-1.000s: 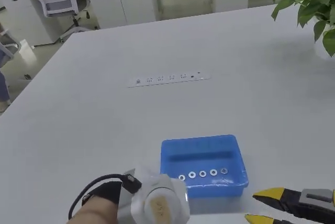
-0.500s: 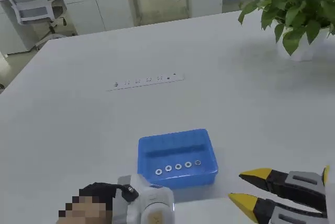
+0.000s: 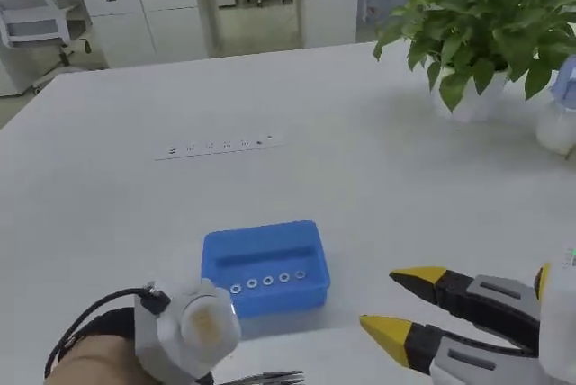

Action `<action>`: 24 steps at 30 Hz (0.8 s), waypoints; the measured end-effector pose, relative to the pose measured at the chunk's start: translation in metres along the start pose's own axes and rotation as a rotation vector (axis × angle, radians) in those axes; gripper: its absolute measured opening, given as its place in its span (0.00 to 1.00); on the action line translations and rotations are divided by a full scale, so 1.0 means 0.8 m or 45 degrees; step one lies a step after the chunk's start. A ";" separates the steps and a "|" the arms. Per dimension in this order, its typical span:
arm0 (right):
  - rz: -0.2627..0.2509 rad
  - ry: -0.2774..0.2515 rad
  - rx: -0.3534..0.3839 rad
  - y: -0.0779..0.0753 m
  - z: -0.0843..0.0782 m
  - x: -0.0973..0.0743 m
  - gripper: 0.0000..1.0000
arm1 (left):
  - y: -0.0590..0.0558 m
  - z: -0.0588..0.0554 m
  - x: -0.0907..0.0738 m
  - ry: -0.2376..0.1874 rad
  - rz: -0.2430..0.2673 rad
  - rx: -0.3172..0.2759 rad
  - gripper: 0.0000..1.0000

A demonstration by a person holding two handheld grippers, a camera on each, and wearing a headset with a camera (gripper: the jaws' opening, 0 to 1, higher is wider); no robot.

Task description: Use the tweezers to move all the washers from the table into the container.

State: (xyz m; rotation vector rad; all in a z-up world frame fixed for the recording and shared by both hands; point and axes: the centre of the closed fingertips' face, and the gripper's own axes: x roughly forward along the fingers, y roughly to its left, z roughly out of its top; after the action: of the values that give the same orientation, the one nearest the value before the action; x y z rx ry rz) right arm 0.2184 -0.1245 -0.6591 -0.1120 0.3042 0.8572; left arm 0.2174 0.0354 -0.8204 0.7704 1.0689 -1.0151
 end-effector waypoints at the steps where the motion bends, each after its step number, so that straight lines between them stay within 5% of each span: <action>1: -0.011 0.009 0.005 -0.001 -0.002 -0.001 0.32 | -0.001 0.003 -0.008 -0.045 0.020 -0.049 0.13; 9: -0.069 0.029 0.025 -0.015 -0.008 -0.001 0.41 | 0.008 0.018 -0.077 -0.423 0.157 -0.393 0.41; 15: -0.120 0.019 0.075 -0.033 -0.005 0.002 0.45 | 0.031 -0.001 -0.147 -0.707 0.368 -0.630 0.55; 18: -0.130 0.015 0.092 -0.038 -0.004 0.004 0.49 | 0.044 -0.012 -0.188 -0.895 0.482 -0.758 0.62; 24: -0.118 -0.003 0.106 -0.038 0.004 0.008 0.55 | 0.056 -0.037 -0.229 -1.095 0.626 -0.902 0.77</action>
State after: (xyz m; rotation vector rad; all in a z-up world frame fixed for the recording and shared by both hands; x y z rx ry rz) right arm 0.2460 -0.1395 -0.6589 -0.0471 0.3293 0.7519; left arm 0.2233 0.1295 -0.6541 -0.0320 0.3818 -0.3946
